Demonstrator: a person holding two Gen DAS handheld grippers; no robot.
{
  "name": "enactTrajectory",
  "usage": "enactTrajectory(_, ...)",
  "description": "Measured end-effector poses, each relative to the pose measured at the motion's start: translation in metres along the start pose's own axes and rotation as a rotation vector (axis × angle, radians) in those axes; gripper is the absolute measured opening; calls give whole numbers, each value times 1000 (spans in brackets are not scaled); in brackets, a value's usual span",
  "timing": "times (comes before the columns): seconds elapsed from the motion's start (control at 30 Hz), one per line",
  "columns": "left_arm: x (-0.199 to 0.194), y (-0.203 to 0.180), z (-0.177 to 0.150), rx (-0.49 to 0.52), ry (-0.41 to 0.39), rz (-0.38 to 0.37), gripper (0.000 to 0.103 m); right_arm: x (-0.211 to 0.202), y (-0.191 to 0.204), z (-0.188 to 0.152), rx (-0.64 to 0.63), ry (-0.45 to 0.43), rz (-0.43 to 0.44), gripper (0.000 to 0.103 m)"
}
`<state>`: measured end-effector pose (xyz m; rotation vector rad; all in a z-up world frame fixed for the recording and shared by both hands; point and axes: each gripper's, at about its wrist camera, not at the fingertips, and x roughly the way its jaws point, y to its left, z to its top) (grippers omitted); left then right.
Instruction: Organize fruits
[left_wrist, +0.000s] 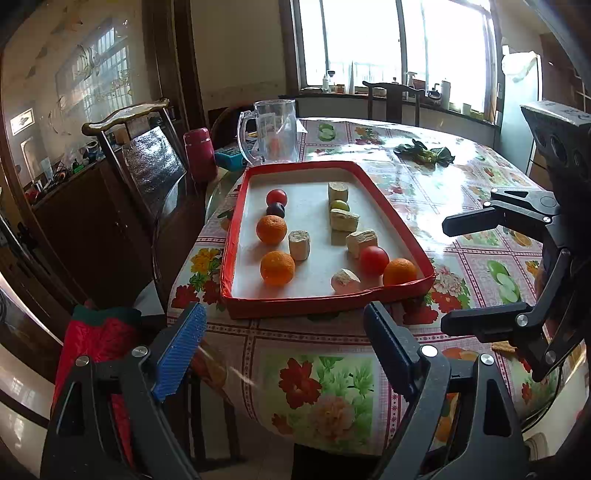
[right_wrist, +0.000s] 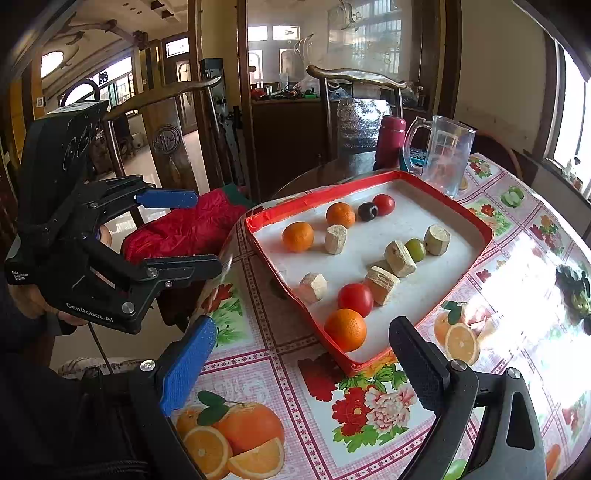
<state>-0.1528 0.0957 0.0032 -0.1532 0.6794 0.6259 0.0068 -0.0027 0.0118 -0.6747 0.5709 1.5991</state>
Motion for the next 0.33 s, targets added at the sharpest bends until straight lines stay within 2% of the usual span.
enactTrajectory(0.33, 2, 0, 1, -5, 9, -3, 88, -1, -2, -5, 17, -4, 3, 96)
